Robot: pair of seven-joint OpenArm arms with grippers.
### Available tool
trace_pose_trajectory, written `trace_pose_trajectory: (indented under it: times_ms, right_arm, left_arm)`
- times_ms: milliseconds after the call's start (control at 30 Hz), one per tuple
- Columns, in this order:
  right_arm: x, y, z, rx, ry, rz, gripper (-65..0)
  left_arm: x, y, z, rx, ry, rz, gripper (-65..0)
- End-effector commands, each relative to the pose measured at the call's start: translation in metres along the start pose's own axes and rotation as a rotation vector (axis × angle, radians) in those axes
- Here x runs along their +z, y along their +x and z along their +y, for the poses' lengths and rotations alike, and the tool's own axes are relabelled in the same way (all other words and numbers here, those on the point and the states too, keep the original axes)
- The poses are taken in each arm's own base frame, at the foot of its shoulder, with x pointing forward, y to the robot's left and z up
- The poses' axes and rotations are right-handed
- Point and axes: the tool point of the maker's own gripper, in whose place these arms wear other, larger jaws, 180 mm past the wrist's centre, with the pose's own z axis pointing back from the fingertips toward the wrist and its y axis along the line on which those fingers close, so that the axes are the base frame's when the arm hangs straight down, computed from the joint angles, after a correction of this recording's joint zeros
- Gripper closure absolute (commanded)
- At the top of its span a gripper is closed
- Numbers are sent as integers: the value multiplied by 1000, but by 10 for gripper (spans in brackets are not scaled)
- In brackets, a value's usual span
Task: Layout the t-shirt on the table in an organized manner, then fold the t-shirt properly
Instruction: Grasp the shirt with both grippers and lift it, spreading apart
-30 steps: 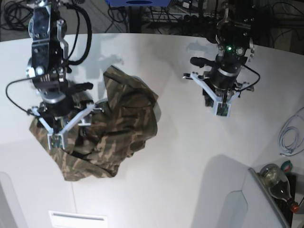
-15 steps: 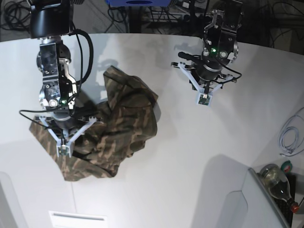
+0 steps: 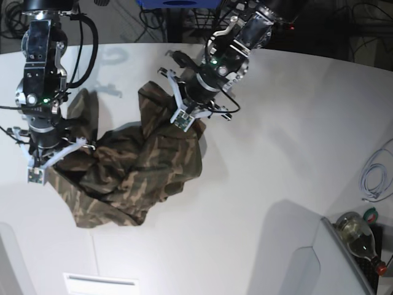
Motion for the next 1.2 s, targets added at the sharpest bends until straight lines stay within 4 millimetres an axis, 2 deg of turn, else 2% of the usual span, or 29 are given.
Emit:
trace_pose_trajectory:
  times_ms: [0, 100, 200, 267, 333, 400, 500, 533, 567, 667, 733, 767, 833, 900, 1000, 1067, 1100, 1133, 1167]
  right_arm:
    - [3, 20, -7, 11, -14, -68, -2]
    - [8, 22, -16, 27, -28, -81, -2]
    - [15, 22, -19, 40, -31, -90, -2]
    - [20, 20, -19, 43, -30, -92, -2]
    - [22, 15, -21, 48, -33, -82, -2]
    - [22, 15, -30, 79, -46, -83, -2]
    - [26, 9, -31, 99, -40, -71, -2]
    - [29, 7, -29, 111, -30, -71, -2]
    - [31, 3, -24, 125, -9, -63, -2]
    - [38, -19, 13, 198, 115, -20, -2]
    - [44, -35, 31, 209, 166, 12, -2]
    - [48, -41, 41, 211, 191, 24, -2]
    - [51, -48, 47, 217, 208, 37, -2]
    - [52, -50, 47, 217, 210, 40, -2]
    - [52, -51, 49, 215, 212, 43, -2]
    - [52, -54, 48, 216, 213, 52, -2]
    - [53, -57, 47, 217, 211, 58, -2]
    - [54, -59, 45, 217, 209, 63, -2]
    - [54, -60, 43, 220, 205, 65, -2]
  left_arm:
    - [-8, 23, -7, 15, -12, -64, 0]
    - [-30, 34, -22, 46, -29, -77, 0]
    - [-47, 36, -21, 42, -28, -72, 0]
    - [-59, 25, -11, 26, -11, -31, 0]
    - [-67, 8, 14, 14, 68, 31, 0]
    - [-67, -13, 51, -2, 177, 91, 0]
    - [-57, -26, 100, -22, 265, 113, 0]
    - [-53, -25, 117, -8, 296, 107, 0]
    - [-50, -19, 133, 12, 329, 92, 0]
    - [-37, 10, 188, 92, 440, 21, 0]
    - [-27, 31, 208, 124, 484, -40, 0]
    - [-19, 48, 214, 127, 497, -86, 0]
    - [-5, 54, 201, 148, 482, -96, 0]
    - [10, 69, 178, 170, 451, -136, 0]
    - [20, 81, 122, 198, 359, -184, 0]
    - [7, 80, 77, 168, 264, -167, 0]
    - [-4, 70, 54, 134, 217, -126, 0]
    - [-15, 63, 40, 104, 186, -96, 0]
    - [-26, 59, 41, 89, 186, -79, 0]
